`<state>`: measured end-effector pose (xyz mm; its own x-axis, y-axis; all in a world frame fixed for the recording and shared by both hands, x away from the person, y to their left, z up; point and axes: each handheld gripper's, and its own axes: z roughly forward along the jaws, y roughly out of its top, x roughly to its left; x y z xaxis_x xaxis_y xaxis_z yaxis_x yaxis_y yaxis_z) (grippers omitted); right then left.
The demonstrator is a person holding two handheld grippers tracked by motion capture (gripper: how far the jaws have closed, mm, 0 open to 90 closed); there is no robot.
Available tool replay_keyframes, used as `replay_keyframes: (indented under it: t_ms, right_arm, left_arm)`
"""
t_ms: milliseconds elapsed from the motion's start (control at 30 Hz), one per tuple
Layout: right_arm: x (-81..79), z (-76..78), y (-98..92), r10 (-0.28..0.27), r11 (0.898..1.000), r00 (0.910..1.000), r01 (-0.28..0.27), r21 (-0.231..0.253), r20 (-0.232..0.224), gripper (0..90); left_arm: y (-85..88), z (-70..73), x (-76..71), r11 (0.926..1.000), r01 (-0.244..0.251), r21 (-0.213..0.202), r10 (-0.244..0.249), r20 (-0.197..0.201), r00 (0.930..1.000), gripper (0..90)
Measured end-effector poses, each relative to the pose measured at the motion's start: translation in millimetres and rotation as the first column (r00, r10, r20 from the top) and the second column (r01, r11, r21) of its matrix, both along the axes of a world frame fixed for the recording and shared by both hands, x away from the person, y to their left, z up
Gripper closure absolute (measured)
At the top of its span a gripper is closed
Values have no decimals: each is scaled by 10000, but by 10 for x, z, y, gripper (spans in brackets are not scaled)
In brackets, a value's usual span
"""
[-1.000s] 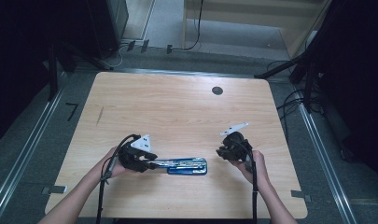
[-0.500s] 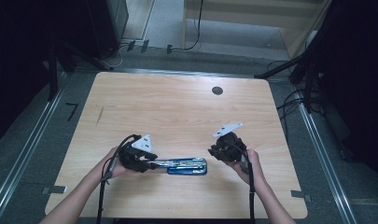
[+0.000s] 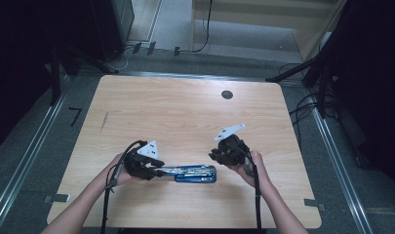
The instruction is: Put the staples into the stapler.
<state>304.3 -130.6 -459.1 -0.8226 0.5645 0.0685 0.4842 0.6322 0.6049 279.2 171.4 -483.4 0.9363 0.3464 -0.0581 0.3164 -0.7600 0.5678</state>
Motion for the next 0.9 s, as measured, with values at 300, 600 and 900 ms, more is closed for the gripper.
replay_keyframes:
  t_ms: [300,600,900]
  right_arm:
    - [-18,-18,178,1286,9915,9916,-1289,193,148,800]
    - [-35,-72,280,2580,9661,9660,-2581,75,197,801]
    - [-44,-144,312,3203,9473,9472,-3202,-128,97,800]
  left_arm:
    - [3,4,8,10000,7,3,-7,-12,10000,636]
    - [7,6,17,10000,32,16,-32,-58,10000,635]
    - [5,5,14,10000,0,-2,0,-71,10000,636]
